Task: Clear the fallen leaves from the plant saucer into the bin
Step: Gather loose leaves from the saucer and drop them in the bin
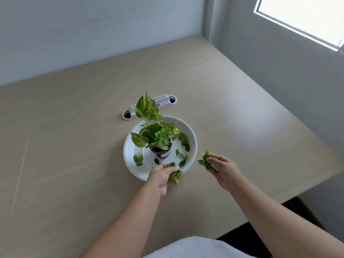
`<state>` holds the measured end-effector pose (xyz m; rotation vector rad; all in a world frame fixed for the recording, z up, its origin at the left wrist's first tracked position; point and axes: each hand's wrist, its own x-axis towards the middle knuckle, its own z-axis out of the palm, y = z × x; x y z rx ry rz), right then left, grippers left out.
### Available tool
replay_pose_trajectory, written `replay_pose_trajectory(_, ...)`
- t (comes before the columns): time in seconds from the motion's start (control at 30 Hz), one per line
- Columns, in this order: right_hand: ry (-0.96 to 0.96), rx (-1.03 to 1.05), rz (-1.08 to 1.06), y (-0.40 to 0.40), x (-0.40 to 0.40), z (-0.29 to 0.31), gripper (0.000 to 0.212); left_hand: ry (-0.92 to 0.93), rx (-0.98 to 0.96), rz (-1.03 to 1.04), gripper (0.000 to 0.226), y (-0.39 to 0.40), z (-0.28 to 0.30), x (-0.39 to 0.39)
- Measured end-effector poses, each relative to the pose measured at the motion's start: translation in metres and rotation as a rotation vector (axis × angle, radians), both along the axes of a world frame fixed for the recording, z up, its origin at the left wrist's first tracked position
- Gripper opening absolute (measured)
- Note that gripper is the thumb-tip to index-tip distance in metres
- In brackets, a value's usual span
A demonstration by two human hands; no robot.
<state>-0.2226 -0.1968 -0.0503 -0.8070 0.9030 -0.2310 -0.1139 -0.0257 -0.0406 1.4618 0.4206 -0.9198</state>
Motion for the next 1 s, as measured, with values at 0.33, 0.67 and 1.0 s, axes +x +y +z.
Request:
replay_pose_trajectory(0.33,-0.019,0.066,-0.535,-0.024,-0.134,-0.002,0.018,0.037,-0.07,-0.409,0.021,-0.104,0.006,-0.069)
replay_pose_trajectory(0.67,0.057,0.012,-0.795,-0.071,-0.263,-0.013,0.015,0.133,-0.089,-0.685,0.021,-0.207,-0.007,-0.197)
replay_pose_trajectory(1.0,0.51,-0.179,-0.485,-0.129,-0.334,-0.069,0.017,0.131,-0.022,-0.817,0.016,-0.267,-0.038,-0.292)
